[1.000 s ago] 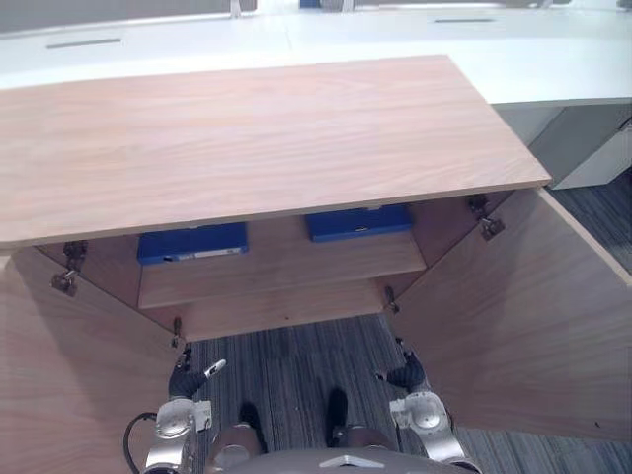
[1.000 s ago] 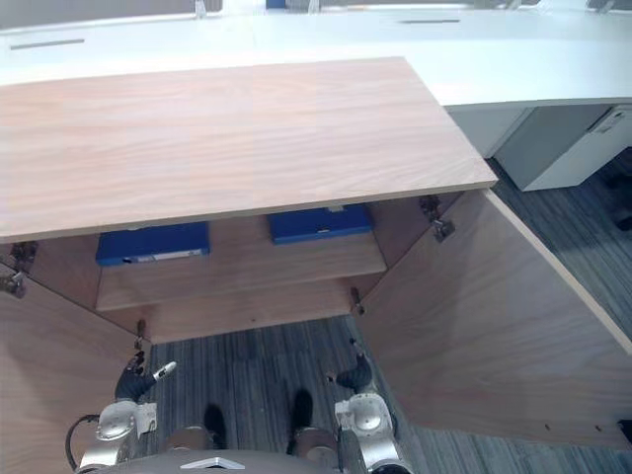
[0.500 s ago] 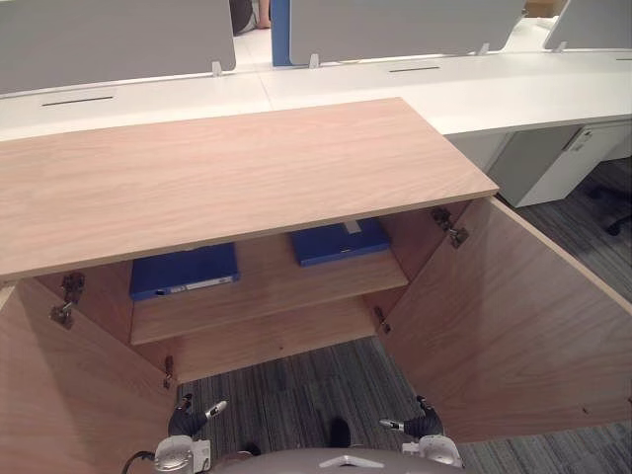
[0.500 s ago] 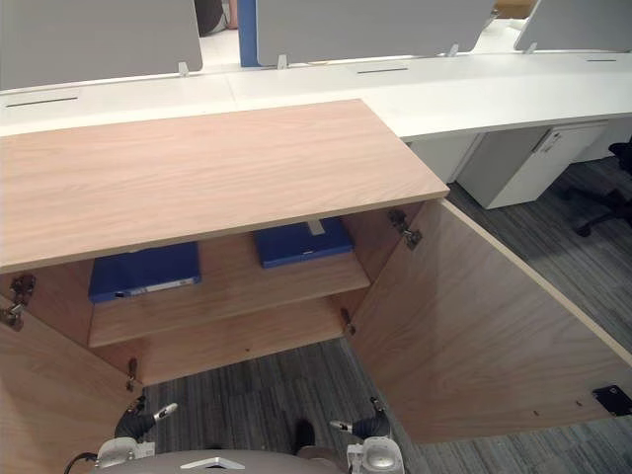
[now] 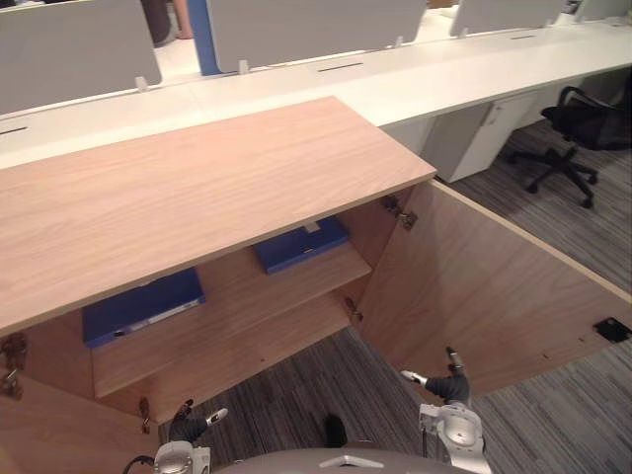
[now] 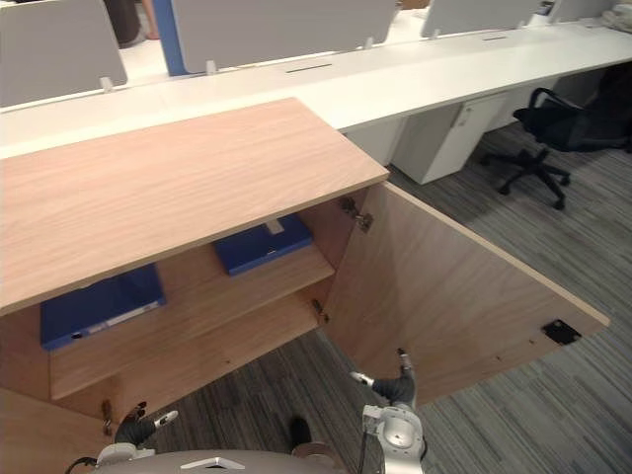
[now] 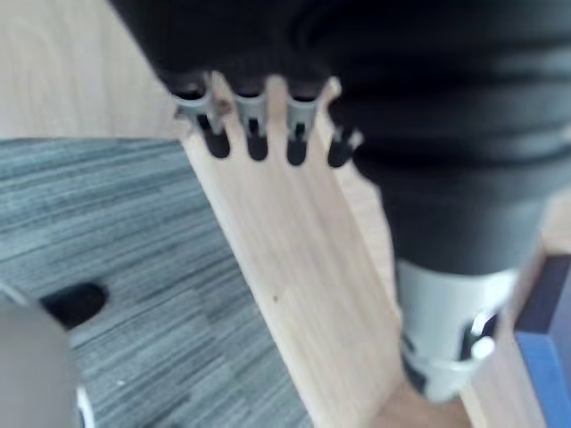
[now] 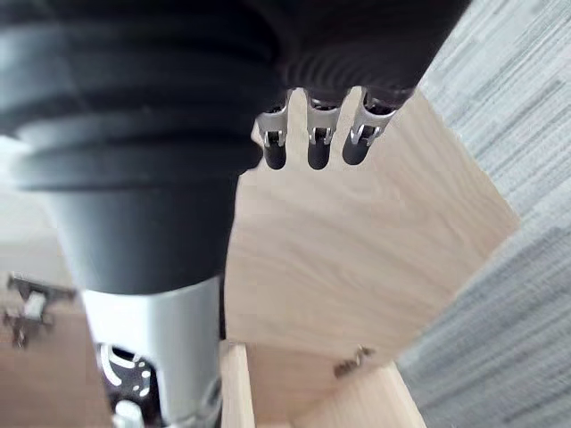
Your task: Walk over to the cabinet, pick up the folder, carry it to the office cabinet, place the folder inside the office cabinet, then close the office cabinet door
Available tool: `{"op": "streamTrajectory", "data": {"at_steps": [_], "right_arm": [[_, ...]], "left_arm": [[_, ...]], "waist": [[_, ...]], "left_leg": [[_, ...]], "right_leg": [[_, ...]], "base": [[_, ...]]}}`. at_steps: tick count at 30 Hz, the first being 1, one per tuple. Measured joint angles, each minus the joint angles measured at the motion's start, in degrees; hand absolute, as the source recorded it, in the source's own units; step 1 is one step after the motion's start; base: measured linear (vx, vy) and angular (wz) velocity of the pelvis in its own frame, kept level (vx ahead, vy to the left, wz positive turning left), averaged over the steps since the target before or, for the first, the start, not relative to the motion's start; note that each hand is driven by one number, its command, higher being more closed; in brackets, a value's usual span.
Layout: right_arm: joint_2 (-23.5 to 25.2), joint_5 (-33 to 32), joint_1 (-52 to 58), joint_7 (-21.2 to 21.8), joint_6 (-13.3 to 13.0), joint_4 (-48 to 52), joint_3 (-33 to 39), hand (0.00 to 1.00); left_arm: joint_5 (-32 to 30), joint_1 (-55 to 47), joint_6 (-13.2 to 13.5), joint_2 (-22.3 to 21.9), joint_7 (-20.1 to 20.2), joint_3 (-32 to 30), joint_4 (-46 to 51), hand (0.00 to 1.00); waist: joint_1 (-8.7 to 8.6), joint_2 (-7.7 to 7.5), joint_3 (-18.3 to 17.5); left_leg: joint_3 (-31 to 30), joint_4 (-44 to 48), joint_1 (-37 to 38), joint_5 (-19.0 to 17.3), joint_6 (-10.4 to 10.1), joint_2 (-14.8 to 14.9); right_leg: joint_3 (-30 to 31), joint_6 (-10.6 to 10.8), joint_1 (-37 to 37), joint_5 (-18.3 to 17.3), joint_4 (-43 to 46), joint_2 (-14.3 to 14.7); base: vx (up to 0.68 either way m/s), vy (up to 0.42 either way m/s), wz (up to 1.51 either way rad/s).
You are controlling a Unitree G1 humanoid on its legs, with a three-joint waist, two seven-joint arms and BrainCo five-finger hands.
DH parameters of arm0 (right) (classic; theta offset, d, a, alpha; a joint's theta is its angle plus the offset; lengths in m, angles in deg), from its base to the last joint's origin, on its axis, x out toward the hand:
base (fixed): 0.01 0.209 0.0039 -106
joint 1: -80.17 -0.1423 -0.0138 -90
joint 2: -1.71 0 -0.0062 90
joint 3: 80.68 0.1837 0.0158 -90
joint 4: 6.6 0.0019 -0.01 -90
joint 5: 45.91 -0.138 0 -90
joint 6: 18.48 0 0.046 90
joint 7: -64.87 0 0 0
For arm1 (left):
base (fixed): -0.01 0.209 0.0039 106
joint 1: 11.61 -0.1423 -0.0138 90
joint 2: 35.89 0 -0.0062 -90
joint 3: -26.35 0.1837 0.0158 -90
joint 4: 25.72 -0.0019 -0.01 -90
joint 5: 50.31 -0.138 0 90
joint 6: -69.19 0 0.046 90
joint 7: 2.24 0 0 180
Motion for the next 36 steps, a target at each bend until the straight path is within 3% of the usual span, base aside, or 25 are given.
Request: {"op": "streamTrajectory", "data": {"at_steps": [11, 17, 24, 28, 31, 36], "right_arm": [[2.77, -6.94, 3.66, -4.62, -0.98, 9.21, 9.26, 0.0], [3.28, -17.64, 3.24, -7.32, -2.11, 9.2, 17.67, 0.0], [3.0, -24.81, 0.26, -9.3, -3.52, 9.16, 25.79, 0.0], [-0.32, -27.19, -2.71, -9.23, -3.61, 8.13, 29.78, 0.0], [-6.42, -29.01, -5.81, -8.79, -3.7, 1.9, 32.81, 0.0], [-17.49, -31.27, -10.98, -4.74, -3.54, -9.08, 34.04, 0.0]], "left_arm": [[-0.44, -2.39, -0.21, -3.23, 0.02, 0.4, 4.55, 0.0], [-0.39, -2.55, -0.39, -5.0, 0.18, -0.17, 6.6, 0.0], [-0.3, -2.06, -0.62, -7.21, 0.5, -0.86, 6.6, 0.0], [-0.27, -2.02, -0.63, -6.4, 1.17, -0.42, 6.6, 0.0], [0.14, -2.01, -0.63, -5.01, 1.91, 0.63, 6.6, 0.0], [0.43, -2.26, -0.63, -2.39, 2.73, 3.04, 6.41, 0.0]], "waist": [[-1.24, 1.47, -0.57], [-1.44, 2.0, -0.93], [-1.37, 2.83, -1.31], [-1.45, 2.95, -1.31], [-1.53, 3.23, -1.27], [-1.55, 5.4, -0.89]], "left_leg": [[4.54, 4.51, 0.08, -4.43, 0.17, 1.79], [5.43, 4.52, 0.32, -4.87, -0.21, 2.68], [5.27, 4.43, 0.36, -4.93, -0.34, 3.03], [4.56, 4.28, 0.19, -4.93, -0.34, 2.94], [3.83, 4.2, 0.13, -4.92, -0.33, 2.81], [3.36, 2.97, 0.04, -4.44, -0.21, 2.21]], "right_leg": [[3.14, -1.44, -0.84, -1.71, 2.54, 1.45], [2.99, -1.81, -1.93, -3.78, 5.08, 2.08], [2.74, -1.4, -2.64, -4.3, 5.71, 2.5], [2.24, -1.27, -2.54, -4.54, 5.7, 2.32], [1.34, -1.24, -2.31, -4.64, 5.46, 1.99], [1.11, -1.14, -2.39, -4.57, 4.79, 1.76]], "base": [[-0.02, -0.013, -0.21], [0.01, -0.029, -0.03], [0.02, -0.043, 0.01], [-0.02, -0.039, 0.07], [-0.03, -0.033, 0.14], [-0.01, -0.024, 0.02]]}}
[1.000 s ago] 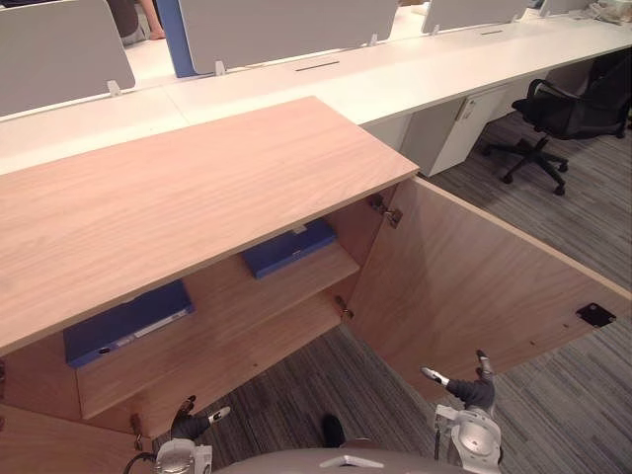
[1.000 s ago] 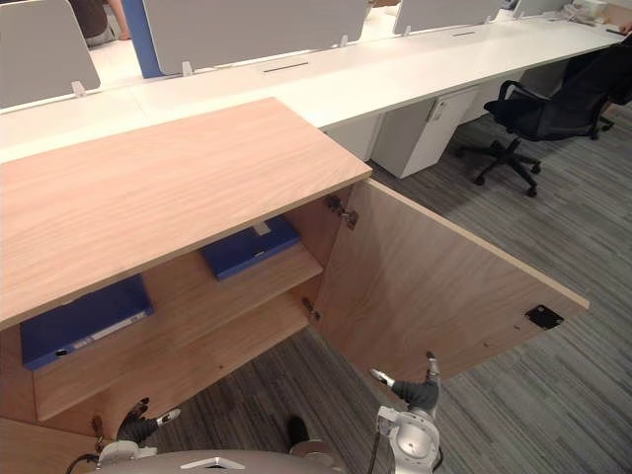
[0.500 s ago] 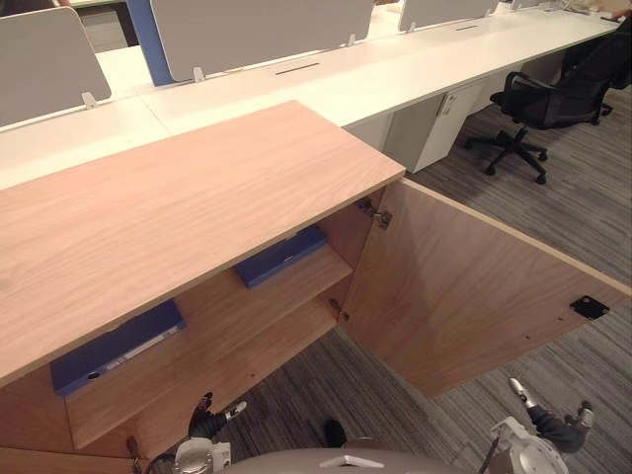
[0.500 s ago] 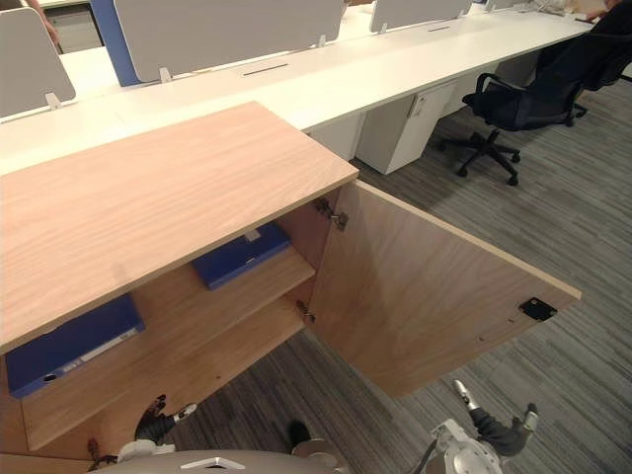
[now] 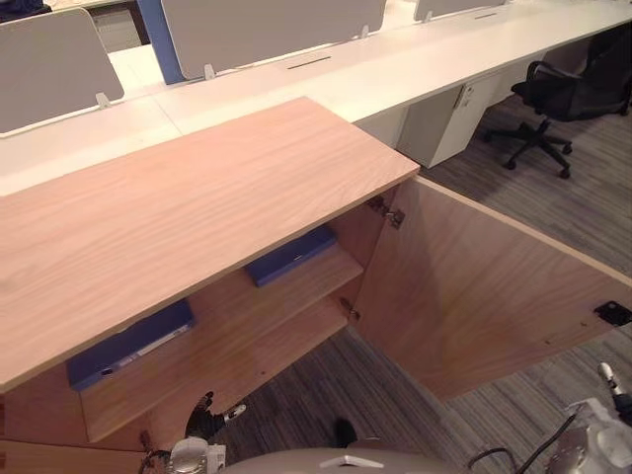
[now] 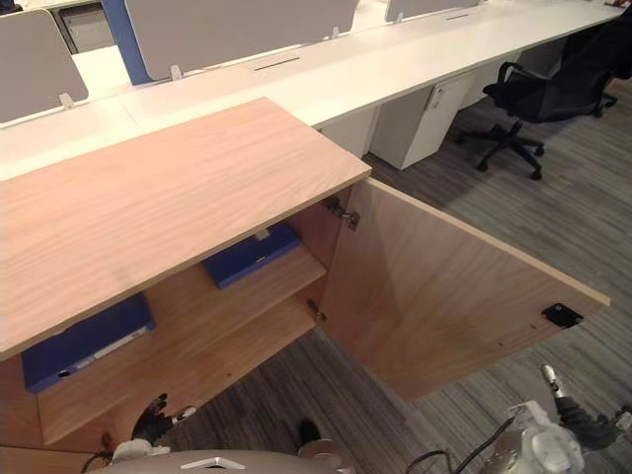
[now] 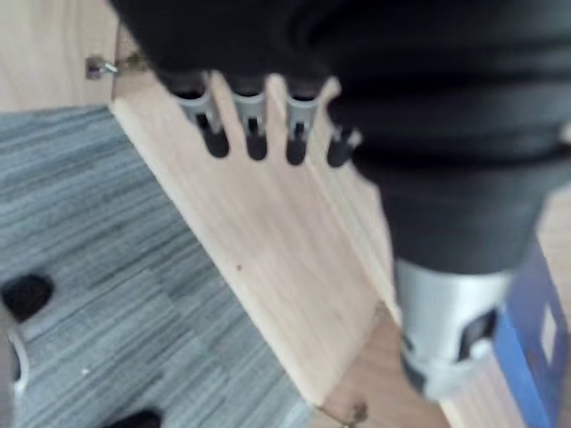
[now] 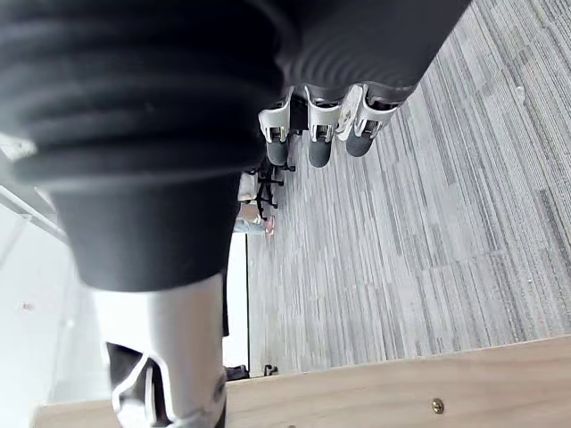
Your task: Walk over to the cabinet, pick up the folder, carry it to the office cabinet, place the folder inside the office cabinet, then close the office cabinet door
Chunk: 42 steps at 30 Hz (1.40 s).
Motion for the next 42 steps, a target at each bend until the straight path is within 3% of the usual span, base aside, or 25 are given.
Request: {"op": "streamTrajectory", "data": {"at_steps": [3, 12, 19, 24, 37, 42], "right_arm": [[-3.92, -0.35, -1.53, 2.12, 0.58, -5.66, -0.02, 0.0], [-13.17, -0.69, -4.49, 7.12, 1.71, -13.8, -3.97, 0.0], [-17.06, 0.53, -6.25, 9.39, 1.79, -18.09, -9.72, 0.0], [-21.03, 5.1, -7.2, 11.09, 2.53, -20.5, -15.0, 0.0], [-23.44, 10.58, -7.24, 12.37, 2.8, -22.51, -21.58, 0.0], [-22.06, 11.64, -3.34, 12.99, 2.78, -17.17, -22.76, 0.0]], "left_arm": [[0.82, -0.22, 0.09, 0.76, 0.01, 0.32, -0.19, 0.0], [1.0, -1.66, 0.35, 1.6, 1.23, 0.68, -0.39, 0.0], [1.97, -2.0, 0.95, 3.5, 1.66, 1.42, -0.35, 0.0], [1.96, -1.94, 1.37, 3.78, 2.35, 1.48, -0.03, 0.0], [1.83, -1.95, 1.91, 5.05, 3.56, 2.53, 0.23, 0.0], [0.68, -1.92, 1.98, 5.11, 3.56, 2.56, 0.38, 0.0]], "waist": [[-0.39, 1.41, 0.14], [-0.77, 2.26, 0.68], [-1.52, 3.09, 1.67], [-1.74, 3.31, 2.91], [-2.8, 3.17, 3.53], [-2.84, 2.46, 4.02]], "left_leg": [[-1.54, -1.03, -0.14, 0.65, 0.02, -0.26], [-3.17, -1.63, -0.72, 1.09, -0.01, -0.77], [-4.34, -1.61, -1.58, 1.2, 0.16, -1.2], [-5.6, -1.48, -1.81, 1.28, 0.28, -1.37], [-5.94, -1.17, -1.67, 1.3, 0.32, -1.55], [-5.82, -0.73, -1.7, 1.28, 0.3, -1.35]], "right_leg": [[-1.32, 0.09, 0.45, 0.06, -0.82, -0.15], [-2.8, 0.5, 0.85, 0.36, -2.18, -0.64], [-3.57, 0.75, 0.92, 0.81, -3.32, -1.11], [-4.67, 0.75, 1.75, 0.87, -3.87, -1.33], [-5.09, 0.89, 2.65, 1.37, -4.78, -1.73], [-4.74, 0.82, 2.55, 1.56, -4.85, -1.54]], "base": [[-0.01, -0.049, 0.2], [-0.04, -0.036, 0.09], [-0.04, -0.026, 0.07], [-0.04, -0.034, 0.11], [-0.06, -0.029, 0.02], [-0.08, -0.041, -0.03]]}}
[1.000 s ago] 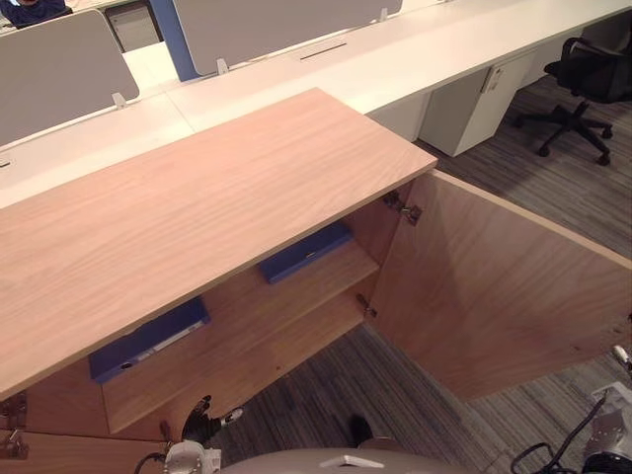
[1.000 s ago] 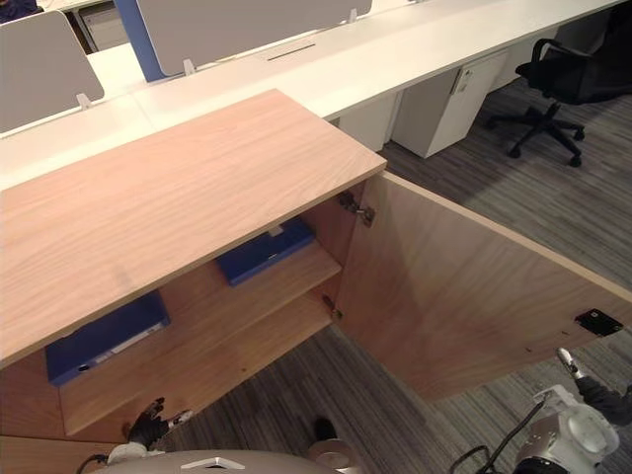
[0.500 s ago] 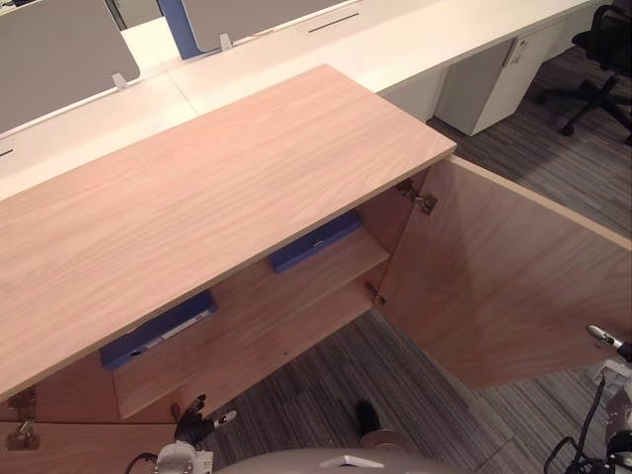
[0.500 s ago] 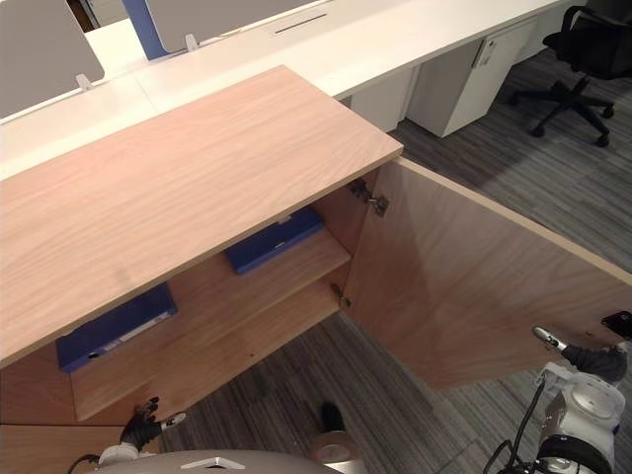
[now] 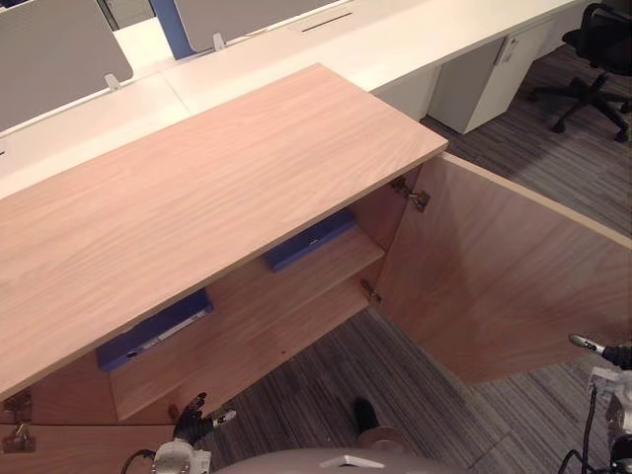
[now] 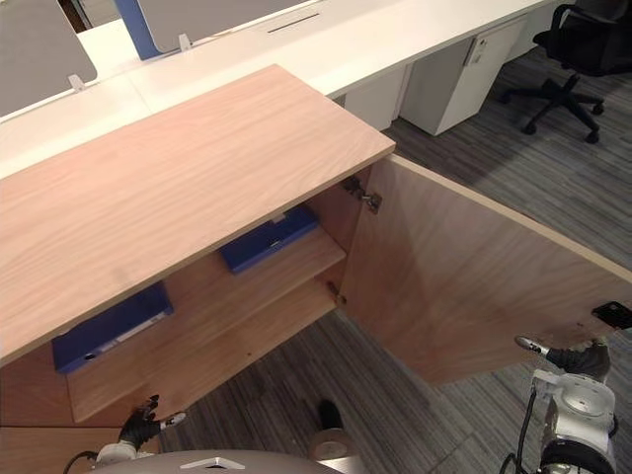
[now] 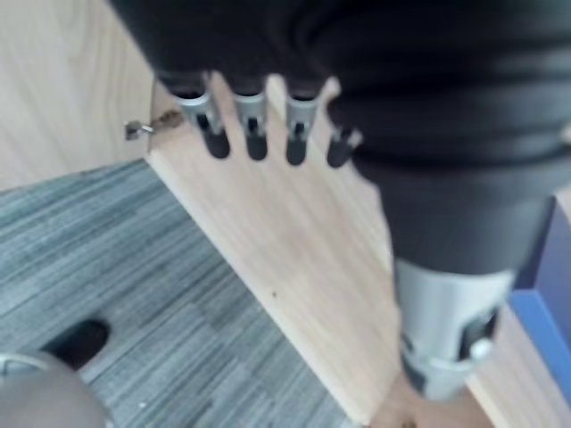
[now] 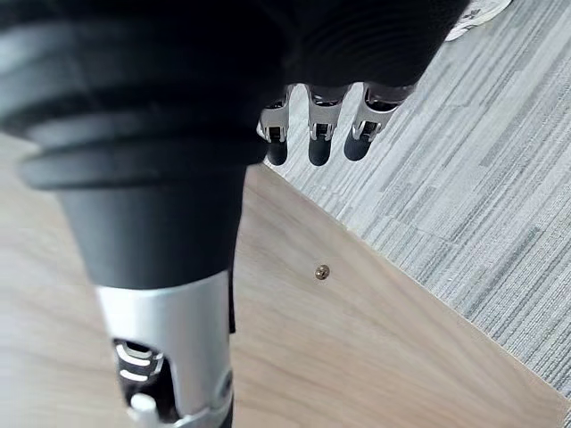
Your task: Walk over to the cabinet, pick up the folder, carry it to the office cabinet, place the folder inside the office cabinet, then close the office cabinet door
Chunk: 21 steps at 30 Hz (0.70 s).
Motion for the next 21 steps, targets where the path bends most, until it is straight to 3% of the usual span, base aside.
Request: {"op": "streamTrajectory", "data": {"at_steps": [15, 18, 21], "right_arm": [[16.18, 8.07, 13.67, -2.63, 0.02, 22.94, -3.49, 0.0], [19.66, 9.55, 16.81, -2.79, 0.02, 26.4, -6.85, 0.0], [21.47, 11.24, 19.18, -2.99, 0.0, 28.7, -8.6, 0.0]], "left_arm": [[-3.45, 1.41, -0.01, 0.33, -0.06, 1.11, 1.86, 0.0], [-4.47, 2.2, -0.09, 0.31, -0.09, 1.34, 1.29, 0.0], [-4.51, 2.42, -0.13, 0.31, -0.11, 2.18, 0.83, 0.0]], "waist": [[-0.92, -2.98, 0.22], [-1.32, -4.81, -0.01], [-1.36, -5.24, -0.17]], "left_leg": [[1.61, 0.16, 0.82, 0.15, -0.05, 1.2], [1.67, 0.17, 0.78, 0.67, -0.03, 1.38], [1.75, 0.26, 0.82, 0.87, -0.04, 1.46]], "right_leg": [[2.25, -0.75, -0.57, 1.18, -0.41, 1.56], [2.33, -1.04, -0.75, 1.57, -0.42, 1.71], [2.29, -1.22, -0.77, 1.75, -0.43, 1.73]], "base": [[-0.08, -0.057, -0.1], [-0.11, -0.07, -0.05], [-0.09, -0.054, -0.03]]}}
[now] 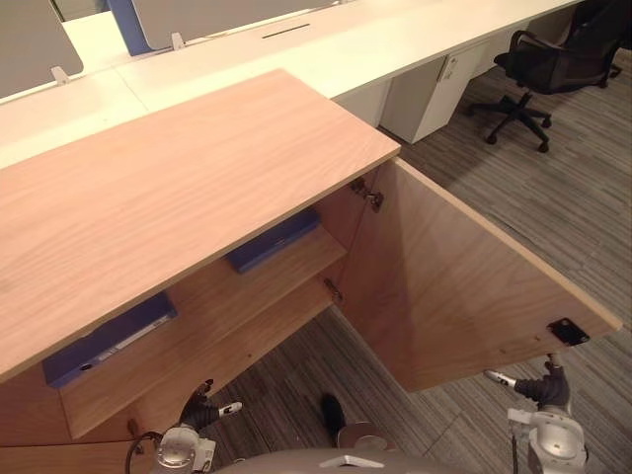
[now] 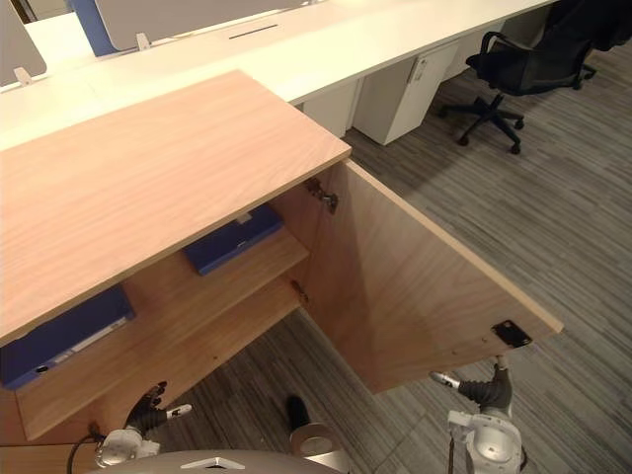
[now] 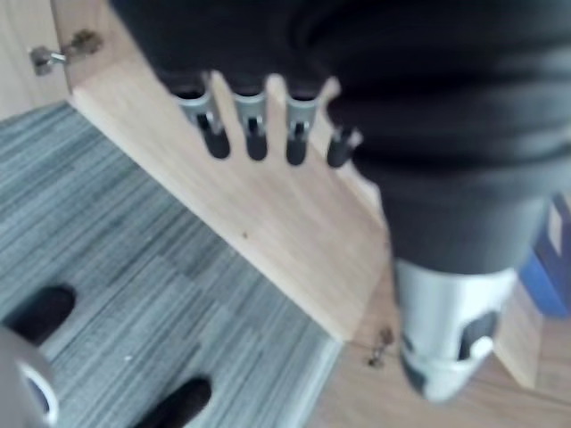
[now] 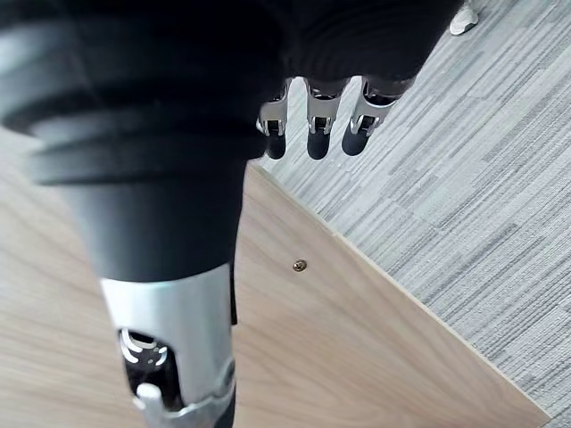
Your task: Walk over to the cabinet, pick up the folder, carry it to the office cabinet, place the folder inside the office cabinet, then close the office cabinet door
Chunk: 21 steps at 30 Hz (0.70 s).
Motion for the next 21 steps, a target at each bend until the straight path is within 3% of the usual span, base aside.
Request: {"op": "streamTrajectory", "data": {"at_steps": [5, 11, 18, 21], "right_arm": [[2.2, 0.21, 2.96, -0.05, -0.08, 2.43, -4.71, 0.0], [1.9, 2.39, 6.28, -0.01, -0.12, 2.48, -15.15, 0.0], [2.1, 11.91, 7.31, 6.44, -0.99, 2.19, -32.5, 0.0], [5.17, 15.75, 5.14, 8.13, -3.78, 1.58, -34.03, 0.0]], "left_arm": [[-1.03, 0.83, -0.36, -0.07, -0.22, 0.19, -1.96, 0.0], [-1.31, 2.09, -0.57, -0.8, -1.26, 1.2, -4.07, 0.0], [-2.26, 4.36, -0.63, -0.97, -2.31, 2.75, -4.14, 0.0], [-2.29, 3.97, -0.62, -1.37, -2.31, 3.55, -4.2, 0.0]], "waist": [[-0.02, -0.05, -0.03], [0.58, -0.23, -0.08], [2.99, -0.82, -0.64], [3.3, -0.62, -1.35]], "left_leg": [[0.02, 0.06, 0.01, 0.6, -0.16, 0.16], [-1.01, 0.04, -0.04, 0.61, -0.72, 0.3], [-5.13, -0.42, -1.76, 1.7, -1.32, 0.17], [-6.36, -2.13, -1.73, 3.16, -1.25, -0.15]], "right_leg": [[-0.12, -0.96, -0.17, 0.29, 0.0, -0.02], [-1.03, -1.63, -0.42, 0.76, 0.01, 0.26], [-3.97, -1.71, -1.14, 1.0, 0.08, 0.34], [-4.78, -1.36, -1.21, 1.46, 0.41, 0.2]], "base": [[-0.1, -0.054, -0.05], [-0.1, -0.057, -0.16], [-0.07, -0.049, 0.04], [-0.02, -0.022, 0.22]]}}
